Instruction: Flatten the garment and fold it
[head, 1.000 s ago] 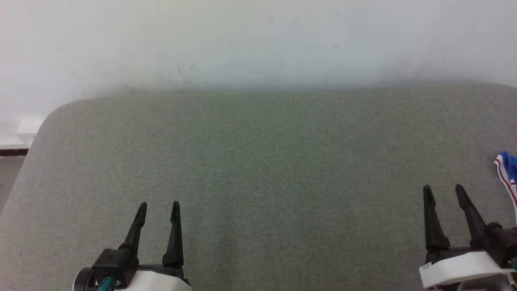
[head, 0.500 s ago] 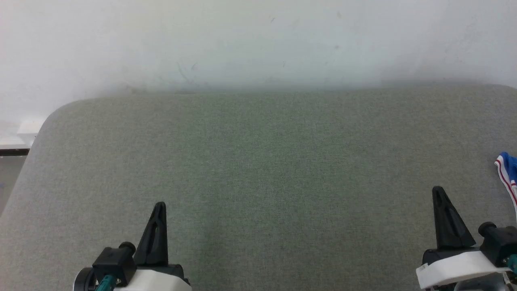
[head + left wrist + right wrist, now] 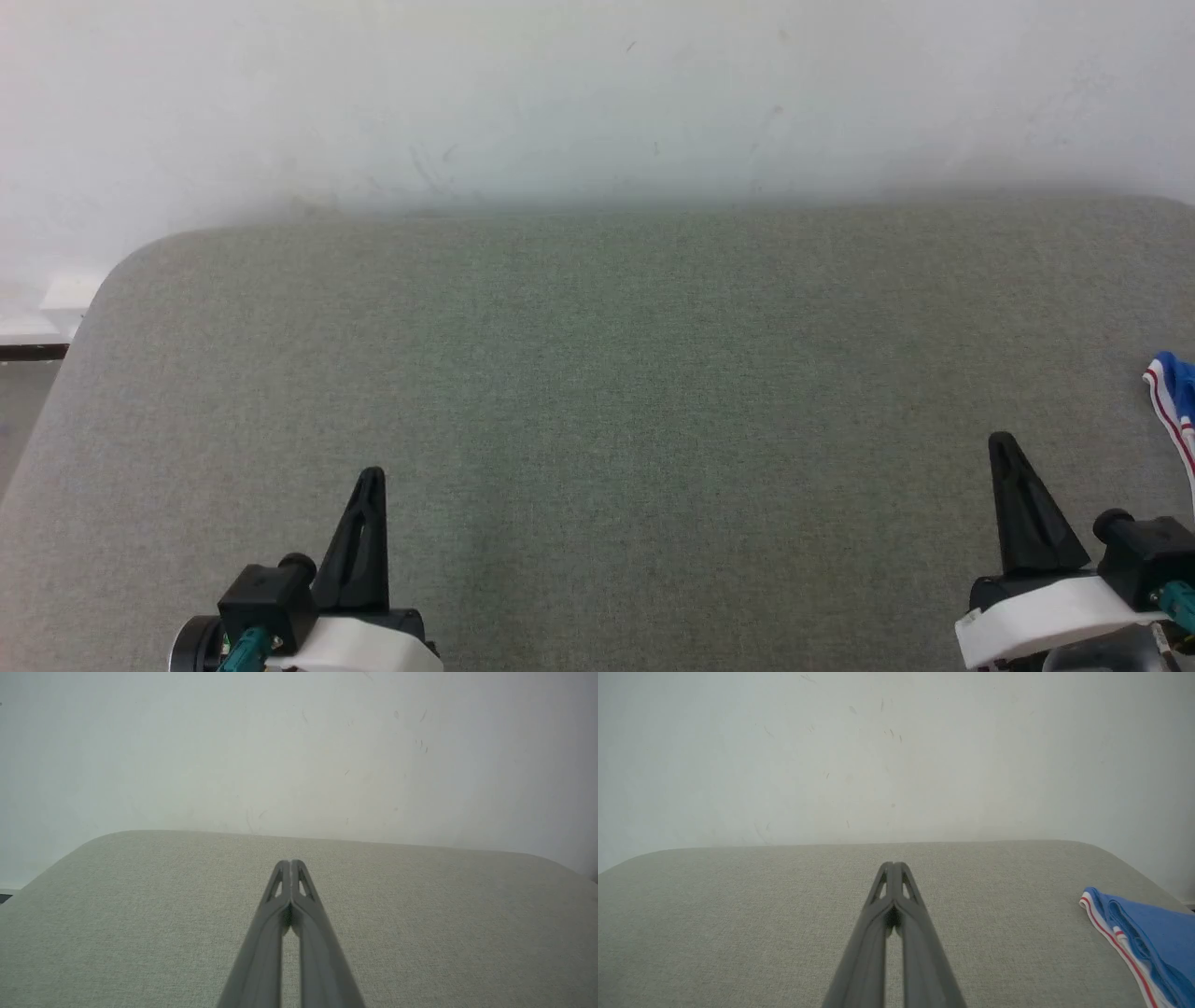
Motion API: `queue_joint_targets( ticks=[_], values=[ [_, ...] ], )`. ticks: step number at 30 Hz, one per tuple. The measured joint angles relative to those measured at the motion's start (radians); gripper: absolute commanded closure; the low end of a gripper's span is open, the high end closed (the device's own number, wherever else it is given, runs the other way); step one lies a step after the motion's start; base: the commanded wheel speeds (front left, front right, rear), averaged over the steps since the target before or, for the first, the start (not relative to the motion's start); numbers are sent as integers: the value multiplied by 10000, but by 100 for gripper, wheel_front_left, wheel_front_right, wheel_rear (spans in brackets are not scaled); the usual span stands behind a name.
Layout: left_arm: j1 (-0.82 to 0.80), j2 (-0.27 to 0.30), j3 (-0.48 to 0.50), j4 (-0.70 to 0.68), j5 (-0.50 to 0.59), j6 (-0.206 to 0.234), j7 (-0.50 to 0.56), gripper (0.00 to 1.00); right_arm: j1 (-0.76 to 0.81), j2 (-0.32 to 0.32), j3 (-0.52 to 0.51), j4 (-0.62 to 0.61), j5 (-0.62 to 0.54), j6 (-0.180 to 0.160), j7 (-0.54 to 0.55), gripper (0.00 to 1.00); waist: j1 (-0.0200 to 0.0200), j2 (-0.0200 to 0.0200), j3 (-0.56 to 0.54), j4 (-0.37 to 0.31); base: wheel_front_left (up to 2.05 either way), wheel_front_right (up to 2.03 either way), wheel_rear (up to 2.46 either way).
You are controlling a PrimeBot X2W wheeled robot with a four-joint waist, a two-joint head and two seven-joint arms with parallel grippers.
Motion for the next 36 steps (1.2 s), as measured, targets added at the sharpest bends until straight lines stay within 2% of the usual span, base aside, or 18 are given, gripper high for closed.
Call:
queue_joint_targets(
  ticks=[36],
  values=[
    [-254,0,88,-19,520,13,713,100,-220,4,282,-77,-407,0,616,100,0,0,-29,3,0,0,0]
  ],
)
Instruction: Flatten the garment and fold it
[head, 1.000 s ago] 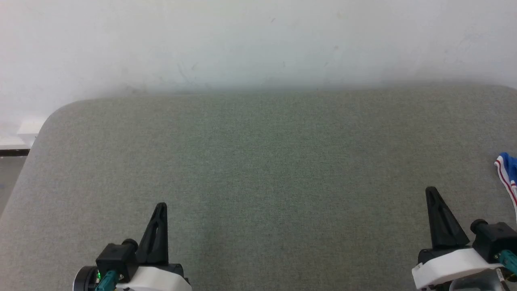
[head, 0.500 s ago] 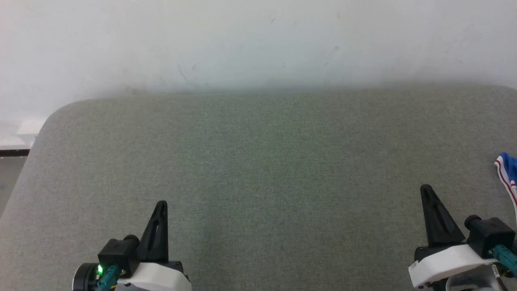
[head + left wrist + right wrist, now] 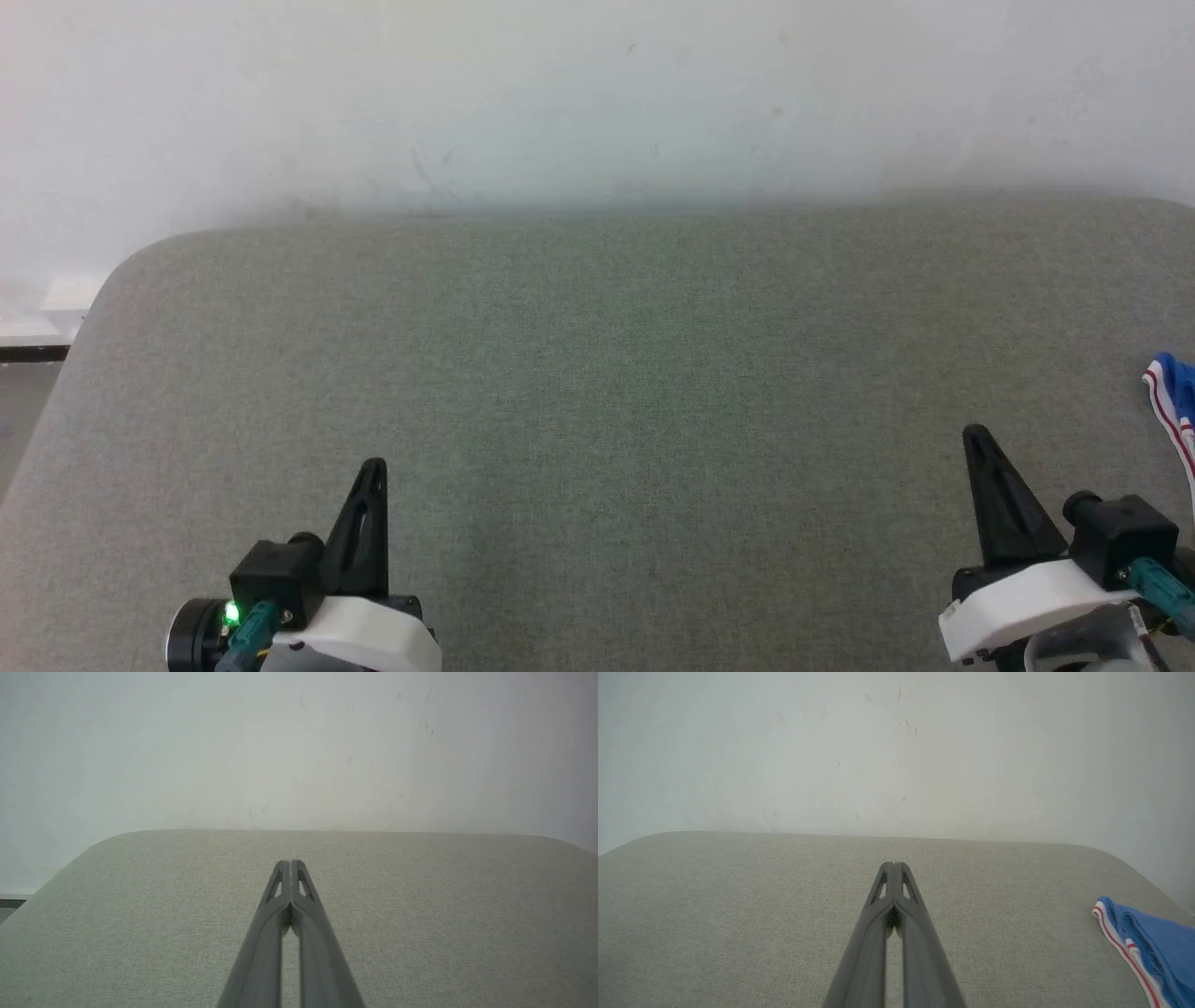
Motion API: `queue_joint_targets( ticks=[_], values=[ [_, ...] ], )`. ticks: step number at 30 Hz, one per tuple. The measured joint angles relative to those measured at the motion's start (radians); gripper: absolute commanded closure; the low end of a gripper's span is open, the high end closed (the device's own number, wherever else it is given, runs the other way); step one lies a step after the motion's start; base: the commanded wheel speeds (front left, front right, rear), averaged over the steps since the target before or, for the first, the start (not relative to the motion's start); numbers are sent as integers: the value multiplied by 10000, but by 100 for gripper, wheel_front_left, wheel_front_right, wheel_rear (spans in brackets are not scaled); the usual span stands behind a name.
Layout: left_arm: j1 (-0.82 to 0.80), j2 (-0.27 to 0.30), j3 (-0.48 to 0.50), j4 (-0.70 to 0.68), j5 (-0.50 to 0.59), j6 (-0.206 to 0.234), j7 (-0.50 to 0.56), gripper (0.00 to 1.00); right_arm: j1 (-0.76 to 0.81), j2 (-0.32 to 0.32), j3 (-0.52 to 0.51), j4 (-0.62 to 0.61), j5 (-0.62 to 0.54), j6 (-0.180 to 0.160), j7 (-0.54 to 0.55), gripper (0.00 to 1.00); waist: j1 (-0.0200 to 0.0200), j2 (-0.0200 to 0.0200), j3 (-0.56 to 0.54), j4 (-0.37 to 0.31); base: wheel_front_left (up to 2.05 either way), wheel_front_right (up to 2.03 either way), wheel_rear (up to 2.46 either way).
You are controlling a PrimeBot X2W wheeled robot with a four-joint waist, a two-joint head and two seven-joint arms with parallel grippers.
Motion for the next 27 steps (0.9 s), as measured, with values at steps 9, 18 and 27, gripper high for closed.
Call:
queue_joint_targets(
  ticks=[9,18,27],
  values=[
    [-68,0,31,-4,94,2,178,100,-100,4,67,-35,-104,0,178,100,0,0,-7,1,0,0,0],
    [-193,-2,61,-13,221,29,353,100,-151,6,165,-48,-209,0,347,100,0,-1,-14,2,0,0,0],
    [-224,-2,96,-15,347,46,531,100,-191,10,238,-71,-355,0,487,100,0,-1,-22,2,0,0,0]
  ],
)
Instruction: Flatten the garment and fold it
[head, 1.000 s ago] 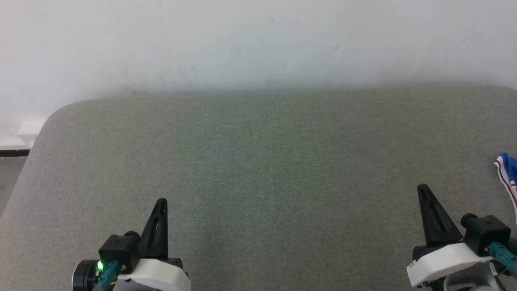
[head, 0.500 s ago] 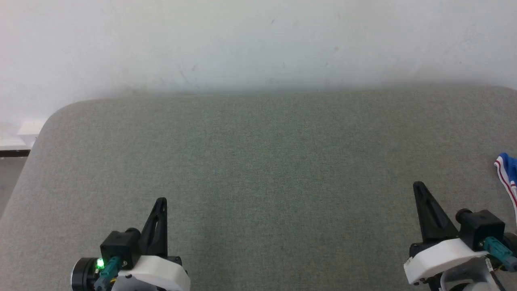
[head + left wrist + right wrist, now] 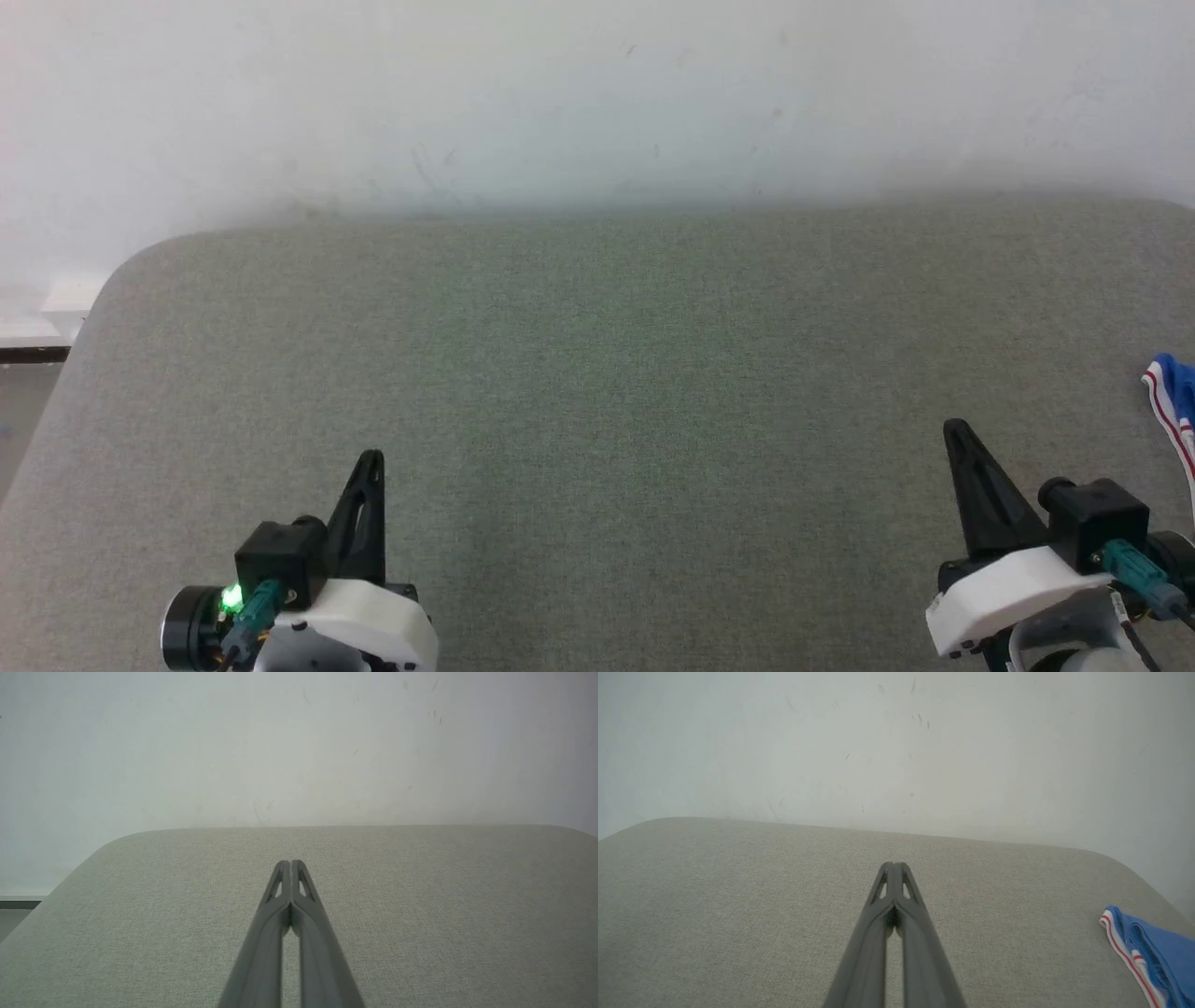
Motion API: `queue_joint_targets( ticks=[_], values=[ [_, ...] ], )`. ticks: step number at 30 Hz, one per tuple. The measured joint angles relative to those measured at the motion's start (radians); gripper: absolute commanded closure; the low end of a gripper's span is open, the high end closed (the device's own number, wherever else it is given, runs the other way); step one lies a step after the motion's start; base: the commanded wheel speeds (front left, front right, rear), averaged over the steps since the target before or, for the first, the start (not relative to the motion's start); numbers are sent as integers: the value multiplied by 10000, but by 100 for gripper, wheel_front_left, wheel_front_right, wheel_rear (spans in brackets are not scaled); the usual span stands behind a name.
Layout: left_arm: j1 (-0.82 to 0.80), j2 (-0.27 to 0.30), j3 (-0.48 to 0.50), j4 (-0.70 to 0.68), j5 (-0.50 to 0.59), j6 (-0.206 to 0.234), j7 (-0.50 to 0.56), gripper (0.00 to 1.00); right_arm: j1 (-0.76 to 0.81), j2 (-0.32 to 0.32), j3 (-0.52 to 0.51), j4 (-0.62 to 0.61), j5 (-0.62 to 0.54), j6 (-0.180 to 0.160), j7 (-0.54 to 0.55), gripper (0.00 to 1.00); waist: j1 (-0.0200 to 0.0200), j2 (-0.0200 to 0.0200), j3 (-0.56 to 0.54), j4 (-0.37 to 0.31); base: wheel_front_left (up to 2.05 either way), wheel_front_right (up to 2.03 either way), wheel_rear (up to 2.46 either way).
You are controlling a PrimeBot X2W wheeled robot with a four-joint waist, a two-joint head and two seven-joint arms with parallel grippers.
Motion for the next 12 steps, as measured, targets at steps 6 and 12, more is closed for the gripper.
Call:
queue_joint_targets(
  ticks=[6,12],
  values=[
    [-8,0,25,-6,88,27,142,100,-12,2,36,-15,-56,0,123,100,0,0,-5,1,0,0,0],
    [-105,0,50,-17,109,29,261,100,-29,4,73,-23,-109,0,215,100,0,0,-10,1,0,0,0]
  ],
)
